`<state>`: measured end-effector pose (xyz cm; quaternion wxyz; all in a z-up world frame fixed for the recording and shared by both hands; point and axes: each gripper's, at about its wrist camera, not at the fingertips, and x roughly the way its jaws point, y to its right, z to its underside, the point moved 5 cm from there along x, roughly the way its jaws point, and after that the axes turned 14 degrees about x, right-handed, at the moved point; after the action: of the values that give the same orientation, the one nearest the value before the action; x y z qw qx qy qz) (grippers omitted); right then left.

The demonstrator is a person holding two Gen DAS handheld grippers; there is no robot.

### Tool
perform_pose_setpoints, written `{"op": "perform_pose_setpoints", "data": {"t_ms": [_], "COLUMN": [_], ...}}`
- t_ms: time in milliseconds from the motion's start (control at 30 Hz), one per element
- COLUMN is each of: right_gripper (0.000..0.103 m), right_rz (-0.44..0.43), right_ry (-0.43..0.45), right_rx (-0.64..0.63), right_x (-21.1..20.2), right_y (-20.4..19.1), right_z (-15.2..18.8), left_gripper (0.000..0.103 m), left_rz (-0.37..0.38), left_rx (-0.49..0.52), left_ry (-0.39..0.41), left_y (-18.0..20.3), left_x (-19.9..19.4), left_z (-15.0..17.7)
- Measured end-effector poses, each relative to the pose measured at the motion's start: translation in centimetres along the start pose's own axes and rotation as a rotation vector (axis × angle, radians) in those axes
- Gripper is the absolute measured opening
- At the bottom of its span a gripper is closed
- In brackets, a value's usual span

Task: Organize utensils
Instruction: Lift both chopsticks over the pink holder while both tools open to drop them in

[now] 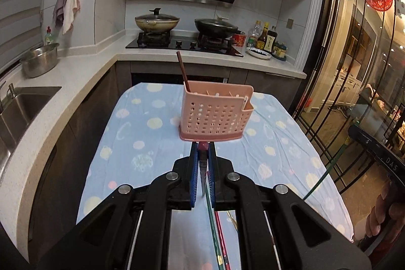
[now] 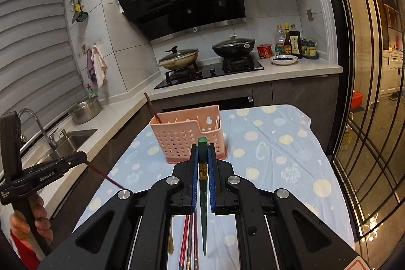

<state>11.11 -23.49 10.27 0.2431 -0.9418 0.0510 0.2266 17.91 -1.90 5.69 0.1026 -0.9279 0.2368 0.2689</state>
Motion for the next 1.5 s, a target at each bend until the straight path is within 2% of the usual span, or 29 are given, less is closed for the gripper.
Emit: {"op": "perform_pose_setpoints", "data": {"t_ms": [233,433,567,700,833,1067,1300,1500], "right_gripper": [0.007,0.007,0.007,0.007,0.007,0.007,0.007,0.007], "right_rz": [-0.013,-0.056,-0.052,-0.064,-0.064,-0.075,-0.042,-0.015], "right_ry": [0.073,0.117,0.152,0.162,0.164,0.102,0.017,-0.013], "right_rx": [-0.007,0.015,0.007,0.015,0.009,0.028,-0.002,-0.001], "right_x": [1.8,4.3,6.5,9.3,12.1,17.8,22.1,23.8], "right_y": [-1.2,-2.7,-4.3,-5.6,-6.8,-7.4,-6.8,-5.8], "right_z": [-4.6,-10.0,-13.4,-16.4,-18.1,-18.4,-15.6,-13.9], "left_gripper": [0.007,0.007,0.007,0.007,0.007,0.007,0.007,0.008], "left_rz": [-0.007,-0.01,-0.011,-0.01,-0.015,0.004,0.025,0.034], "left_rx": [0.025,0.048,0.062,0.071,0.075,0.076,0.06,0.04], "left_ry": [0.089,0.182,0.234,0.258,0.254,0.199,0.116,0.073], "left_y": [-0.5,-0.8,-0.9,-1.1,-1.3,-1.6,-2.1,-2.6], "left_x": [0.1,0.3,0.9,2.7,5.3,10.7,15.4,17.3], "left_z": [-6.0,-12.3,-16.4,-20.1,-22.3,-23.5,-21.4,-19.7]}}
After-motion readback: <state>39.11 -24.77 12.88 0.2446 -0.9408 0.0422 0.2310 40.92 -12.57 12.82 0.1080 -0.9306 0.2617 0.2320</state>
